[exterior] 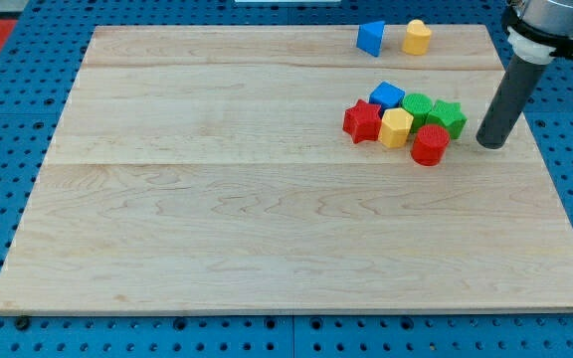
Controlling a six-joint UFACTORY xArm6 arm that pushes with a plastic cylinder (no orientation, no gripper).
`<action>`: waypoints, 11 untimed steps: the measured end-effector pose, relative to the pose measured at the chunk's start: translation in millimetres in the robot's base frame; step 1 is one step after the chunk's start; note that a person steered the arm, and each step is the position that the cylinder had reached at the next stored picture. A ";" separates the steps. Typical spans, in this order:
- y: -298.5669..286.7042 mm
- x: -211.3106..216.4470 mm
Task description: Move the green circle above the green star
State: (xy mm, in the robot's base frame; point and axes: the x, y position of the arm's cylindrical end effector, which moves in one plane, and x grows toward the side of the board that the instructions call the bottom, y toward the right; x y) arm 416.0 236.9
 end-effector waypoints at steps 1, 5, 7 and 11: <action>0.1 0.0; -95.4 0.0; -117.6 -21.7; -117.7 -87.6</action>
